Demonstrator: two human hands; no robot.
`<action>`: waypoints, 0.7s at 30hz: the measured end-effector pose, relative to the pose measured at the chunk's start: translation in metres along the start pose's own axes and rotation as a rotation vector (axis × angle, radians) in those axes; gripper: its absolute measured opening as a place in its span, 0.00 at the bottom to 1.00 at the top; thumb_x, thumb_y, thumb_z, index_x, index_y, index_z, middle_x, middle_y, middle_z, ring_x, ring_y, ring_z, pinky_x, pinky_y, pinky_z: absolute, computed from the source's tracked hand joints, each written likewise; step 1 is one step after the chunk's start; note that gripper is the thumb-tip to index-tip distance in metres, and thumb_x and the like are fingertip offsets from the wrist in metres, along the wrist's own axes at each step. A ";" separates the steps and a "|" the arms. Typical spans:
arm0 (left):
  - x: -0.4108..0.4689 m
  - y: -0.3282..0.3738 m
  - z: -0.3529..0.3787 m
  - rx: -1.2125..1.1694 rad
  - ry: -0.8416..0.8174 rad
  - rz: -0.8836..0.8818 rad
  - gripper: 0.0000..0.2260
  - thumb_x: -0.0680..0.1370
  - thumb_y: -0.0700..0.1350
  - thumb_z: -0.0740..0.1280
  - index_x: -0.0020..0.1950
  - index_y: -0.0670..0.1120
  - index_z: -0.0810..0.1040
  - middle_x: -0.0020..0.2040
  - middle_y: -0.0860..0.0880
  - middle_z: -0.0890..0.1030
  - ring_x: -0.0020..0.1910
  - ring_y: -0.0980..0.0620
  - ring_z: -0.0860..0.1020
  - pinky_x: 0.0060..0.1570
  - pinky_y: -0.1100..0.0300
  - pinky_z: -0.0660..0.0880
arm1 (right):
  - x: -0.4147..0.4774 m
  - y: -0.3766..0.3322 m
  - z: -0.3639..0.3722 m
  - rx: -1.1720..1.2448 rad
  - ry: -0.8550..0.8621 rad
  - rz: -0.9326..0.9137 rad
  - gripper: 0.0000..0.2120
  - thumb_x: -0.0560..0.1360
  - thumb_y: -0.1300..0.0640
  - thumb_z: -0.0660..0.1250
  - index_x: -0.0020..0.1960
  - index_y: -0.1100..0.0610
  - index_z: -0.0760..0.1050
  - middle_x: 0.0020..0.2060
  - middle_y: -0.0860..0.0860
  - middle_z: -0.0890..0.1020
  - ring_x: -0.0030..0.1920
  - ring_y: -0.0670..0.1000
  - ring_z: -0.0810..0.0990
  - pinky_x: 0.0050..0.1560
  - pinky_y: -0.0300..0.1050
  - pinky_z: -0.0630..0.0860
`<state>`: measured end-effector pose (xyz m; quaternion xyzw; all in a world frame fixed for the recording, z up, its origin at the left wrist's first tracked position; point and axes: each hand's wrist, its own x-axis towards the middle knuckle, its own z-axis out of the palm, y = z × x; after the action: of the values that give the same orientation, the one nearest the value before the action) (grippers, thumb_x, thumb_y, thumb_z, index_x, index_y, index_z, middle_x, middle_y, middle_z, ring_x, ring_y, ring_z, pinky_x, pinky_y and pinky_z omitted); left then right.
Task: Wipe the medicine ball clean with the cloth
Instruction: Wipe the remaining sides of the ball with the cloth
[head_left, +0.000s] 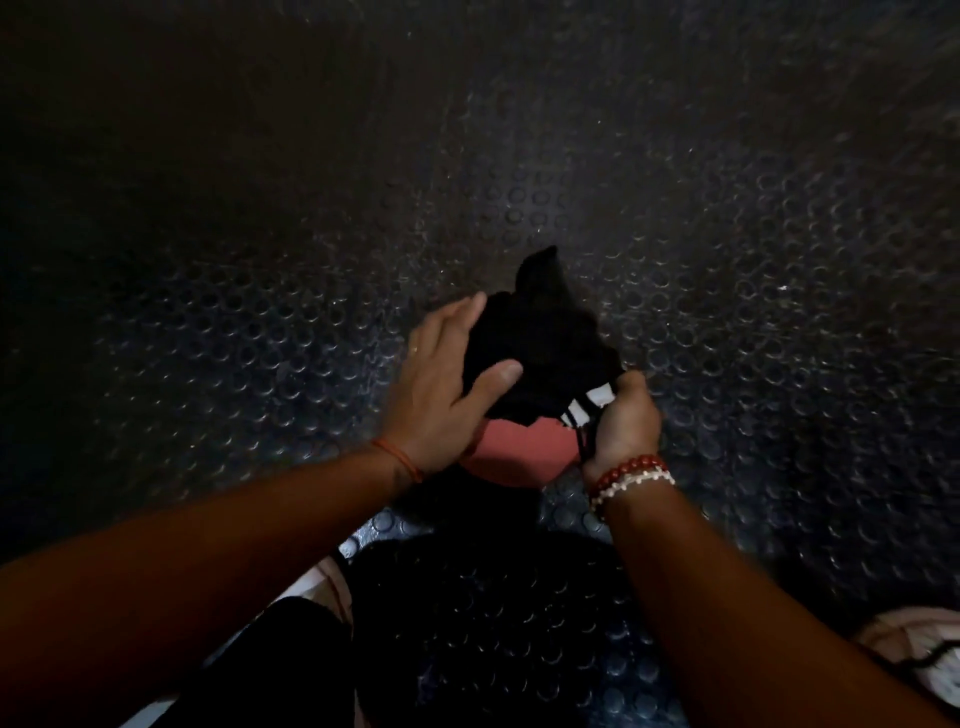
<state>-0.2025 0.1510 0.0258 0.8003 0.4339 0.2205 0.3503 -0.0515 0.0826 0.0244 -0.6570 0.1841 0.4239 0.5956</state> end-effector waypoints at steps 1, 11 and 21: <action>-0.003 -0.002 0.003 -0.065 0.005 -0.027 0.31 0.78 0.61 0.56 0.76 0.44 0.65 0.72 0.45 0.67 0.72 0.48 0.65 0.71 0.47 0.64 | 0.000 0.000 -0.001 0.003 -0.002 0.021 0.12 0.77 0.59 0.58 0.42 0.58 0.80 0.28 0.49 0.81 0.35 0.51 0.80 0.39 0.46 0.77; 0.009 0.006 0.012 -0.336 0.008 -0.090 0.27 0.79 0.58 0.53 0.76 0.49 0.64 0.67 0.53 0.69 0.69 0.61 0.68 0.68 0.69 0.63 | -0.038 -0.035 0.008 -0.778 -0.289 -0.878 0.27 0.74 0.46 0.58 0.71 0.54 0.69 0.68 0.51 0.70 0.68 0.46 0.67 0.72 0.48 0.62; 0.011 0.014 0.022 -0.681 0.112 -0.376 0.25 0.76 0.62 0.53 0.73 0.60 0.67 0.64 0.55 0.77 0.64 0.58 0.75 0.68 0.50 0.71 | -0.031 -0.018 0.014 -1.310 -0.188 -0.930 0.26 0.73 0.38 0.58 0.68 0.46 0.70 0.71 0.50 0.68 0.72 0.55 0.65 0.70 0.58 0.64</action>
<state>-0.1751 0.1471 0.0222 0.5316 0.4935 0.3270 0.6058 -0.0600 0.0920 0.0606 -0.8436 -0.4446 0.2080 0.2178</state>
